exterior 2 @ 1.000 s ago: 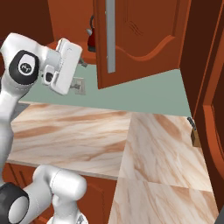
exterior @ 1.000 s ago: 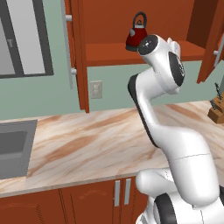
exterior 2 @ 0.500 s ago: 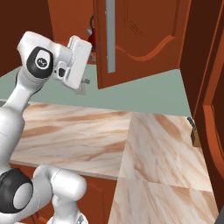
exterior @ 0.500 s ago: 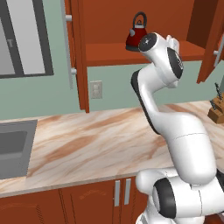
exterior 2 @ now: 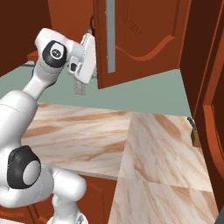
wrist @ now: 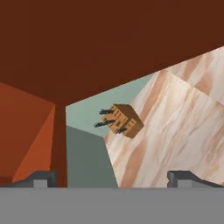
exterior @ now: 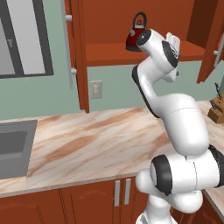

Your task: Open the cabinet, pick the kettle from the cabinet, and place it in the sink.

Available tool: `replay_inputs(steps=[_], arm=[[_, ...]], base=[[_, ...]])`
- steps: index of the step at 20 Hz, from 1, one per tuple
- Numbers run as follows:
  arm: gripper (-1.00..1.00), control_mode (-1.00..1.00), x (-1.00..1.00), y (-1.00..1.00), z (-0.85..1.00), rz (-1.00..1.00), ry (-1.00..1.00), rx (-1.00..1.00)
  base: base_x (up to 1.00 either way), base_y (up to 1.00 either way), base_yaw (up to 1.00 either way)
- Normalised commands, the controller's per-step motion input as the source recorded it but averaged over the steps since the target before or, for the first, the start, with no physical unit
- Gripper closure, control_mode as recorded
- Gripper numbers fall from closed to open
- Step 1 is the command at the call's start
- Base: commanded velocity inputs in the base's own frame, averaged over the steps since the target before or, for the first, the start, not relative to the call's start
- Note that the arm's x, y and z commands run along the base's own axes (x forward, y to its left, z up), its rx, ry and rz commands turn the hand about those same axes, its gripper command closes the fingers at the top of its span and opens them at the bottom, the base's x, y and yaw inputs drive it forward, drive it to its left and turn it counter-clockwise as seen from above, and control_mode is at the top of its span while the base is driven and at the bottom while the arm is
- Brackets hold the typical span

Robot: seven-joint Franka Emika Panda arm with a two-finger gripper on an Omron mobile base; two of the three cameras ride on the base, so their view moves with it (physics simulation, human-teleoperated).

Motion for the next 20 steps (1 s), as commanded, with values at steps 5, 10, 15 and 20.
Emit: replay_inputs(steps=[5, 10, 15, 20], arm=[[-1.00, -1.00, 0.30, -0.22, 0.00, -0.14, 0.01, 0.00], [-1.00, -1.00, 0.04, -0.31, 0.00, -0.12, 0.00, 0.00], [-1.00, -1.00, 0.00, -0.34, 0.00, -0.12, 0.00, 0.00], [-1.00, -1.00, -0.27, -0.32, 0.00, -0.10, 0.00, 0.00]], base=[[0.00, 0.00, 0.00], [0.00, 0.00, 0.00], [0.00, 0.00, 0.00], [0.00, 0.00, 0.00]])
